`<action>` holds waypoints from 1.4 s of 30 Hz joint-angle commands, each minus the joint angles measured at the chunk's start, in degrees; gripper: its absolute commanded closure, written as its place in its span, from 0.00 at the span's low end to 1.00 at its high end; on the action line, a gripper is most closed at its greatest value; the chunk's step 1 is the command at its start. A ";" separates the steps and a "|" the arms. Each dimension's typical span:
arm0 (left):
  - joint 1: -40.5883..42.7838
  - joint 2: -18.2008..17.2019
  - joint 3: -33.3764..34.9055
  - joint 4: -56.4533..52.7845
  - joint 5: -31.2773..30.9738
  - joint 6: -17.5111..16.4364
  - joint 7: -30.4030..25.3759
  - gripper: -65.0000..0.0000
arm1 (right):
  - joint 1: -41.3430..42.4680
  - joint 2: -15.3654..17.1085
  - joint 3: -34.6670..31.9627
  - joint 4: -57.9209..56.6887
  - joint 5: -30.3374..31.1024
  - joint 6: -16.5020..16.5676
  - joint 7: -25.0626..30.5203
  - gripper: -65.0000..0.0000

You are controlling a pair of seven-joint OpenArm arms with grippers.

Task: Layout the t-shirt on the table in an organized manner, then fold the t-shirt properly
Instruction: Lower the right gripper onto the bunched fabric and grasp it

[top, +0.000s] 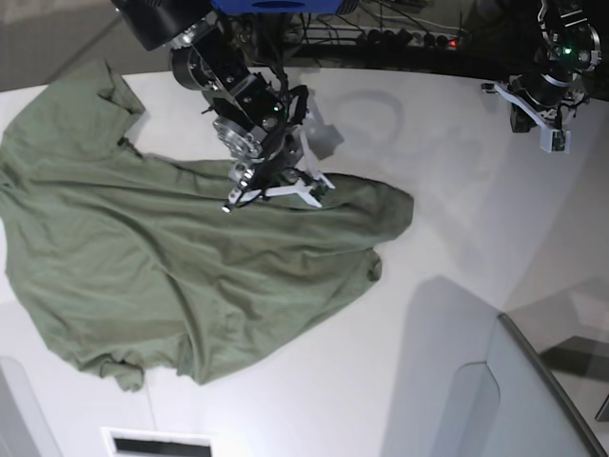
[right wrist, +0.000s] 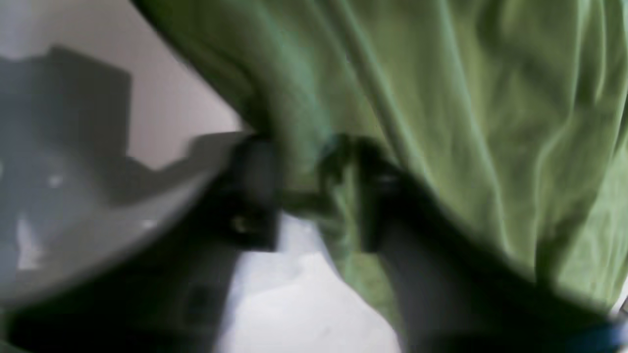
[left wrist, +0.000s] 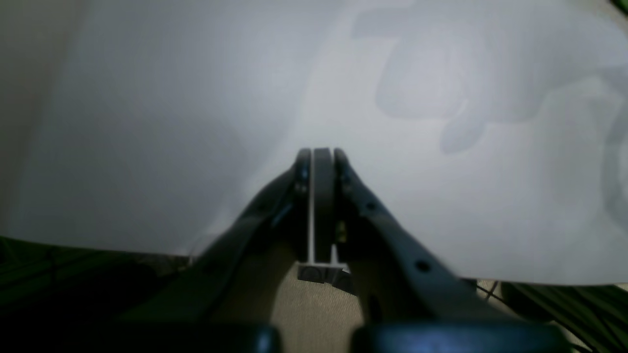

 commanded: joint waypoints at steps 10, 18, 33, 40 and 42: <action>-0.86 -0.76 -0.39 0.05 -0.47 0.08 -0.91 1.00 | 0.65 -1.27 -0.52 11.47 0.51 0.28 -7.12 1.00; -3.77 -1.55 1.63 -2.58 -0.38 0.08 -0.82 1.00 | 9.79 -1.00 5.98 15.07 14.57 5.55 -17.14 1.00; -5.52 -2.43 8.84 -3.02 -0.38 0.08 -0.64 1.00 | 31.60 -0.65 20.14 -15.87 33.12 5.73 -19.34 0.78; -5.17 -3.57 8.66 -3.02 -0.38 0.08 -0.73 1.00 | 13.49 1.81 12.40 15.42 33.12 5.82 -22.24 0.36; -5.17 -3.66 8.49 -3.02 -0.38 0.08 -0.82 1.00 | 9.27 1.81 8.97 19.38 33.12 5.82 -23.03 0.36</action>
